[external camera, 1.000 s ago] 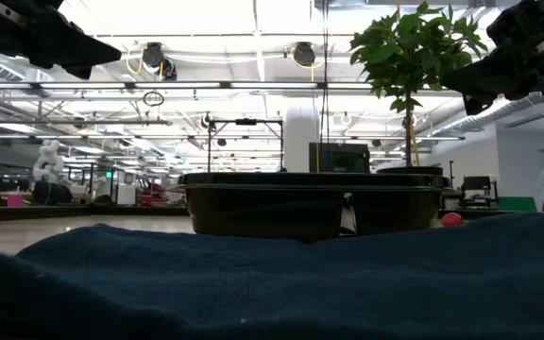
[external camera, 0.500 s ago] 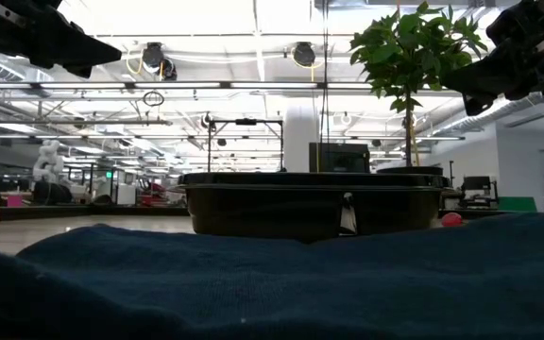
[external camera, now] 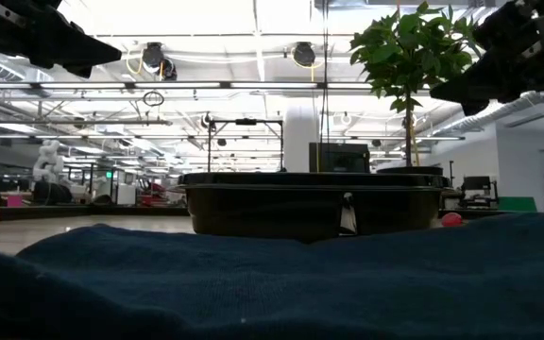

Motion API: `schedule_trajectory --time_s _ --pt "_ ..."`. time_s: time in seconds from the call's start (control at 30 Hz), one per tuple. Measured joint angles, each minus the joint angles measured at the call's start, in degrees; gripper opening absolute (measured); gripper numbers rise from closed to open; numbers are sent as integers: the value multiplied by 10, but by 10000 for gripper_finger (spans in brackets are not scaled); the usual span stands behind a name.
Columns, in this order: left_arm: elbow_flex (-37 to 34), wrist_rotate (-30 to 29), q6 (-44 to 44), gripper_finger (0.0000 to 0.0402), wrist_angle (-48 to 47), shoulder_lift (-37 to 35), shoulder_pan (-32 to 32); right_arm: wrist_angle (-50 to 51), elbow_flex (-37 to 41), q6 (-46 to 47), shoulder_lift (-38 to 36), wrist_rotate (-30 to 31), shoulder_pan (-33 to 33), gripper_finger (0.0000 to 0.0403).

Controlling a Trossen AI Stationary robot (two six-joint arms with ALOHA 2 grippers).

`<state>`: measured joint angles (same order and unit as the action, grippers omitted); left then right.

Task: Pick and placing Produce into tupperware
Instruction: Put the cherry into the black container

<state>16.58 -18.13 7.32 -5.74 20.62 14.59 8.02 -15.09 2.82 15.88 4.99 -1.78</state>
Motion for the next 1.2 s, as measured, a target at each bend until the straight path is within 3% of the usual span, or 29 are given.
schedule_trajectory --time_s 0.27,0.63,0.9,1.2 --pt "0 0 0 26 0 0 0 126 -109 31 125 56 0 0" --pt "0 0 -1 26 0 0 0 282 -221 139 280 55 0 0" --pt "0 0 -1 26 0 0 0 397 -279 200 338 49 0 0" --pt "0 0 -1 26 0 0 0 399 -287 209 383 -7 0 0"
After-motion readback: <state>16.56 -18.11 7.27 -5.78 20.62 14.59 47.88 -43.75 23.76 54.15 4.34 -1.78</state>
